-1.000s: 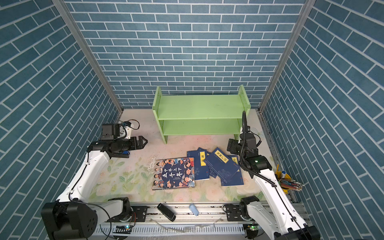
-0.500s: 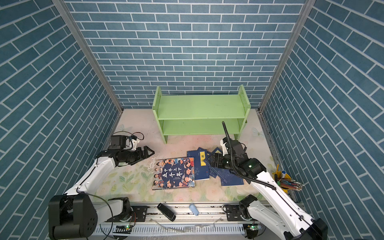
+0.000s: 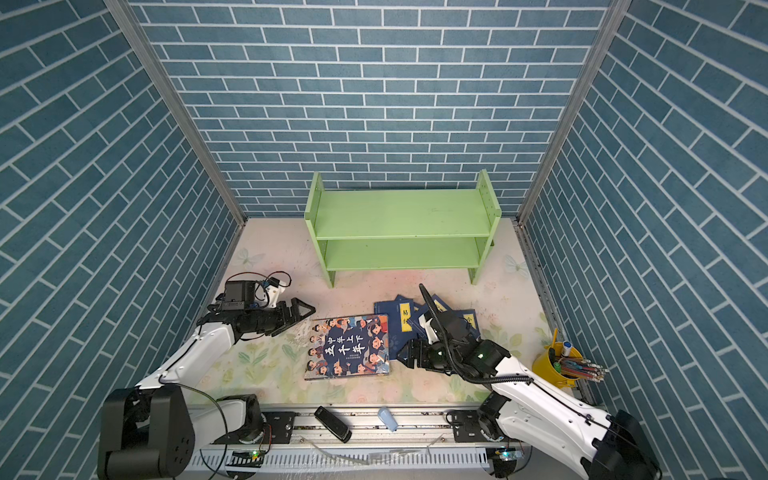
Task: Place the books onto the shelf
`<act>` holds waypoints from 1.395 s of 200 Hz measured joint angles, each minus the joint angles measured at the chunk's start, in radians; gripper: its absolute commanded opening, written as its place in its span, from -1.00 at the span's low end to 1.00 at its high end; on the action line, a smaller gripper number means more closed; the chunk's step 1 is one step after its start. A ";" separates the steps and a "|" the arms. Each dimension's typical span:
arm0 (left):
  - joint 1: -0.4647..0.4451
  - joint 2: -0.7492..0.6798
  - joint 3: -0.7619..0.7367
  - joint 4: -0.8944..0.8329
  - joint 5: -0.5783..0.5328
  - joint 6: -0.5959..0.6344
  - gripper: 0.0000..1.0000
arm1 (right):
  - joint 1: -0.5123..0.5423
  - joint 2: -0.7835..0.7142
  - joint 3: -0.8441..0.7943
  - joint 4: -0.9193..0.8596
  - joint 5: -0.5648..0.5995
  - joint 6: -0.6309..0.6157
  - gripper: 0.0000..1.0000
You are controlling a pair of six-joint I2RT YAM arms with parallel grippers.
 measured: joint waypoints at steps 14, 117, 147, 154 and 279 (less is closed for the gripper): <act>0.000 0.019 -0.001 -0.001 0.001 0.004 0.96 | 0.014 0.000 -0.029 0.045 -0.003 0.025 0.67; -0.064 0.128 -0.027 -0.004 -0.021 0.032 0.83 | 0.072 0.073 -0.148 0.294 0.001 0.161 0.67; -0.067 0.171 -0.027 -0.008 -0.022 0.039 0.84 | 0.081 0.135 -0.152 0.360 0.000 0.180 0.66; -0.068 0.175 -0.027 -0.008 -0.022 0.039 0.84 | 0.084 0.147 -0.158 0.380 0.000 0.187 0.66; -0.138 0.201 -0.037 0.010 0.013 0.039 0.67 | 0.143 0.454 -0.196 0.854 -0.034 0.294 0.60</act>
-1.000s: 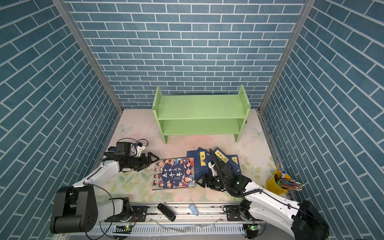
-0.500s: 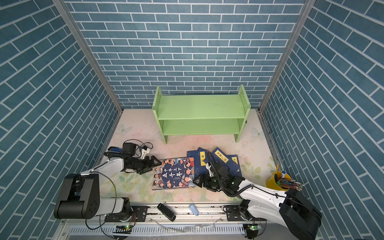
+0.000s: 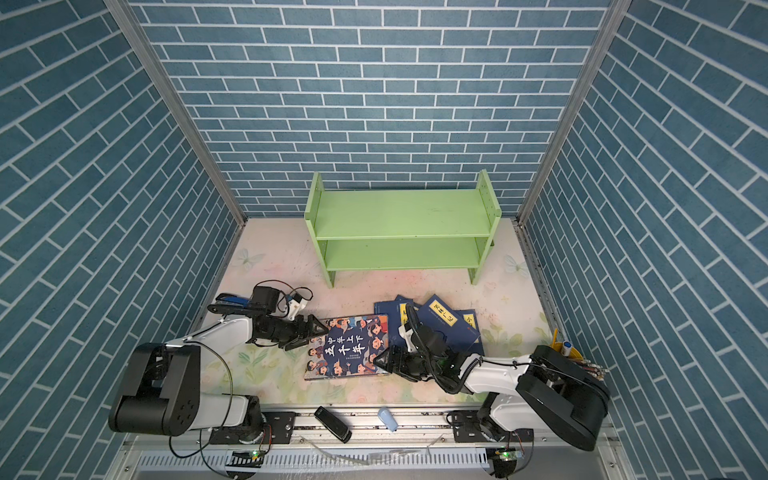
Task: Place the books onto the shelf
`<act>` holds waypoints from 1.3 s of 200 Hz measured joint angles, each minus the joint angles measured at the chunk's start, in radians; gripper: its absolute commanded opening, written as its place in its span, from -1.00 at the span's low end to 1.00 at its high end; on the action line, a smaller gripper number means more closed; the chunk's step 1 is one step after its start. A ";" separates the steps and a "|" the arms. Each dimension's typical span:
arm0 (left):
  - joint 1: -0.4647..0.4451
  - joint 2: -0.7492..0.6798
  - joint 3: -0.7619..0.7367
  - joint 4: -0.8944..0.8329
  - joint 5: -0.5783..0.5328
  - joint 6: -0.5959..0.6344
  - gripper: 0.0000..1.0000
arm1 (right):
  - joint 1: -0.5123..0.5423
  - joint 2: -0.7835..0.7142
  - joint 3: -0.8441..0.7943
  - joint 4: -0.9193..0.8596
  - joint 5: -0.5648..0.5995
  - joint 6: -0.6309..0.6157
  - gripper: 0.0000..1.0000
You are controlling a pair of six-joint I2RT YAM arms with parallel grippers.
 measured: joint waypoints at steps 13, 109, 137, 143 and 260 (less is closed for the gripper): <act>-0.001 0.000 -0.002 0.003 0.000 -0.001 0.66 | 0.008 0.032 0.000 0.050 0.000 0.016 0.58; -0.040 0.002 -0.009 0.038 0.001 0.000 0.65 | 0.053 0.254 -0.049 0.426 0.009 0.130 -0.14; -0.040 0.000 -0.009 0.039 -0.003 0.003 0.72 | 0.068 0.266 -0.060 0.489 0.003 0.149 -0.48; -0.039 -0.002 -0.009 0.040 -0.006 0.003 0.73 | 0.070 0.263 -0.060 0.504 0.002 0.154 -0.58; 0.032 -0.167 0.195 -0.092 0.023 0.077 0.93 | 0.076 -0.025 -0.054 0.198 0.034 0.119 -1.00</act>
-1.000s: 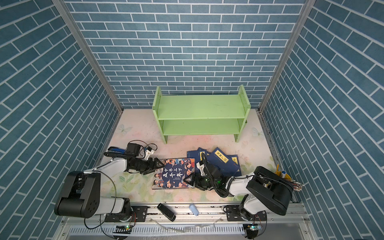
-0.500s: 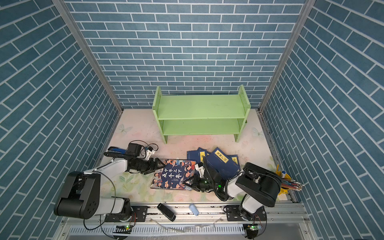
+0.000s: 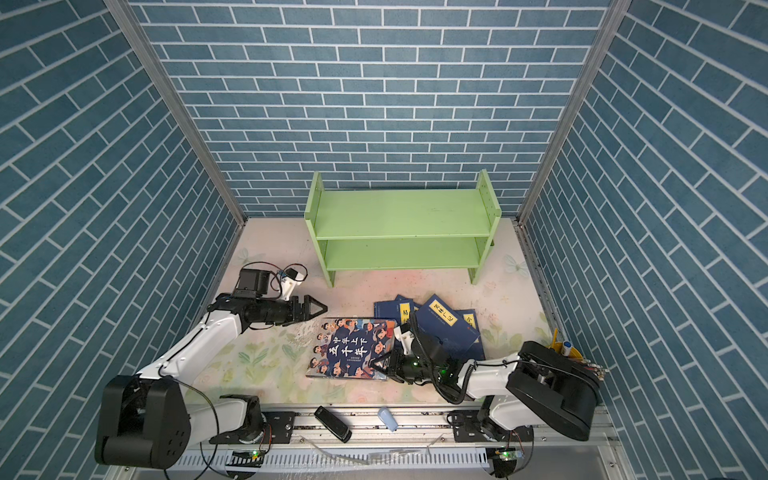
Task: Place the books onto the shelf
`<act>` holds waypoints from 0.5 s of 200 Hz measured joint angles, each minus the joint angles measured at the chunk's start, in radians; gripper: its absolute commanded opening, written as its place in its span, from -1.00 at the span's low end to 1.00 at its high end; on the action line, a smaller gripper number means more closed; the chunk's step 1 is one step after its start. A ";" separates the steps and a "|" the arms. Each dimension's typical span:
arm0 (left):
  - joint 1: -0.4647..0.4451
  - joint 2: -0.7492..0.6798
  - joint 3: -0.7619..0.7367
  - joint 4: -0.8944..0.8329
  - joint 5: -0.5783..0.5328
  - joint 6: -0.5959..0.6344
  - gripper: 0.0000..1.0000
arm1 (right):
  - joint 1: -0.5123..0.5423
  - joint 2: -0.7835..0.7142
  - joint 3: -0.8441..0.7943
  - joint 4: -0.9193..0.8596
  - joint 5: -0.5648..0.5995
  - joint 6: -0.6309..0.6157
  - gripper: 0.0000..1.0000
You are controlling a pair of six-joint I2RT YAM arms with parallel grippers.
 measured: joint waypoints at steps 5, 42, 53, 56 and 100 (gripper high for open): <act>0.012 -0.007 0.008 -0.003 0.003 0.002 0.93 | 0.000 -0.023 0.003 -0.032 0.000 -0.005 -1.00; 0.128 -0.061 -0.052 0.037 0.043 -0.050 0.92 | -0.029 -0.197 0.027 -0.261 -0.002 -0.064 -1.00; 0.151 -0.079 -0.092 0.050 0.056 -0.073 0.92 | -0.048 -0.237 0.027 -0.307 -0.008 -0.076 -1.00; 0.155 -0.083 -0.100 0.051 0.060 -0.078 0.92 | -0.054 -0.244 0.027 -0.316 -0.010 -0.078 -1.00; 0.159 -0.092 -0.141 0.105 0.135 -0.131 0.92 | -0.134 -0.296 0.043 -0.399 -0.057 -0.105 -1.00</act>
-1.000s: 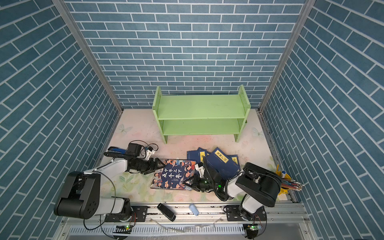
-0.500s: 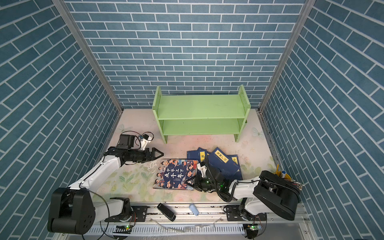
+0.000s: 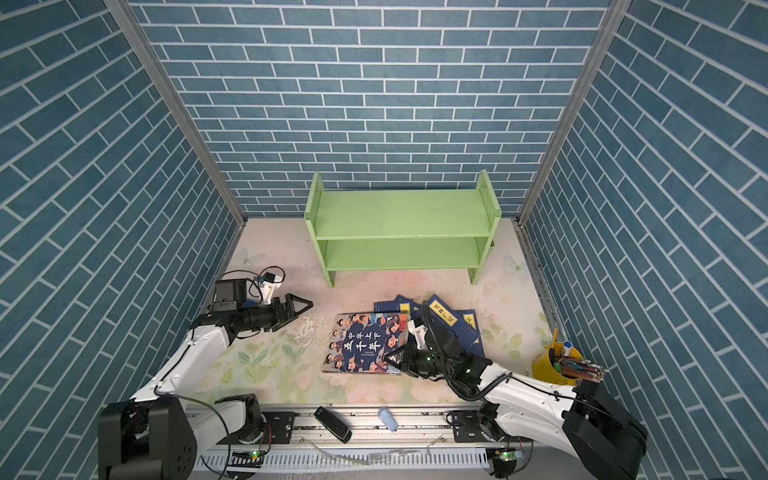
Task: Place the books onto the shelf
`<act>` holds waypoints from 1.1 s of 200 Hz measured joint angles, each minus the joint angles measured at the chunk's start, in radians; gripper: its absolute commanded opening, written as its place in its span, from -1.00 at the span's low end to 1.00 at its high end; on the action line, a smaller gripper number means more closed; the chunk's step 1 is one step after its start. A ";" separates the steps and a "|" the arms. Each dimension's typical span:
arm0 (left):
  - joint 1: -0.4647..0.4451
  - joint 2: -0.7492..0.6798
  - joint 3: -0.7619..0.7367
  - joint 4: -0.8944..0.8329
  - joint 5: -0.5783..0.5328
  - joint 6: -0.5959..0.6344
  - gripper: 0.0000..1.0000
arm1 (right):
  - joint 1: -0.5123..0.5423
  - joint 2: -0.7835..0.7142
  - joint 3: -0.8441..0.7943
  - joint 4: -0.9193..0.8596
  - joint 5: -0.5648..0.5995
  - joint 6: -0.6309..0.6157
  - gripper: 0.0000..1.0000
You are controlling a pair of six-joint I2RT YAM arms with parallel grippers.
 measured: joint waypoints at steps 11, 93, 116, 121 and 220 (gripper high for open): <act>0.000 0.002 -0.006 0.014 0.015 -0.010 0.91 | -0.011 0.000 0.020 -0.022 -0.014 -0.002 -1.00; 0.000 -0.005 -0.029 0.027 0.061 -0.008 0.91 | -0.075 0.006 0.135 -0.053 -0.142 -0.039 -1.00; 0.000 0.014 -0.029 0.042 0.104 -0.013 0.90 | -0.092 -0.005 0.135 -0.055 -0.159 -0.043 -1.00; 0.000 0.023 -0.029 0.047 0.115 -0.015 0.89 | -0.095 -0.006 0.135 -0.054 -0.162 -0.043 -1.00; -0.038 0.098 -0.055 0.156 0.241 -0.106 0.83 | -0.122 0.055 0.215 0.015 -0.239 -0.042 -1.00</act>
